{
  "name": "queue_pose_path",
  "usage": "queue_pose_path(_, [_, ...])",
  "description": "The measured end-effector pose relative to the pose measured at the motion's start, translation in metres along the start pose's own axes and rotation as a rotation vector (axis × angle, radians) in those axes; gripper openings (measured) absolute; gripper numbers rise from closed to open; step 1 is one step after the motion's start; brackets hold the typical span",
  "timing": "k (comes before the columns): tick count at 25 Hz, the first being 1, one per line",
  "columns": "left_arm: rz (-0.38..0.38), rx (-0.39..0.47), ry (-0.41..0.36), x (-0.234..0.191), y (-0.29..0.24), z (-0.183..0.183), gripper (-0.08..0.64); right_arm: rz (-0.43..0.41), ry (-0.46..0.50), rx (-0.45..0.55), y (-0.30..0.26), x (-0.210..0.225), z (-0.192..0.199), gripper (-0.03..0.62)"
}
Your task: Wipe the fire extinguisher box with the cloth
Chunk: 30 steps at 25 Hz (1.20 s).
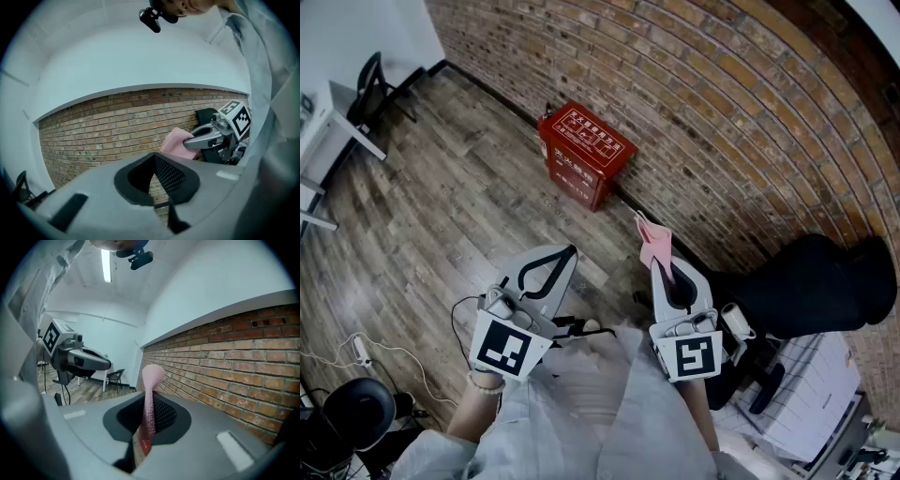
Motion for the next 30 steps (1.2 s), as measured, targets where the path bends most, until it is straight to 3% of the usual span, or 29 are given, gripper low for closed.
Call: queue_pose_path(30, [0.031, 0.017, 0.012, -0.005, 0.015, 0.001, -0.002, 0.029, -0.014, -0.008, 0.005, -0.017, -0.006, 0.026])
Point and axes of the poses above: the fingertips, and each gripper's own axes: y backward along the fingers, x to its right, z out of its underside, the point moved 1 cm from there along y, backward along the fingers, and after that the axes turned 12 degrees about -z, right-handed, at the moved point
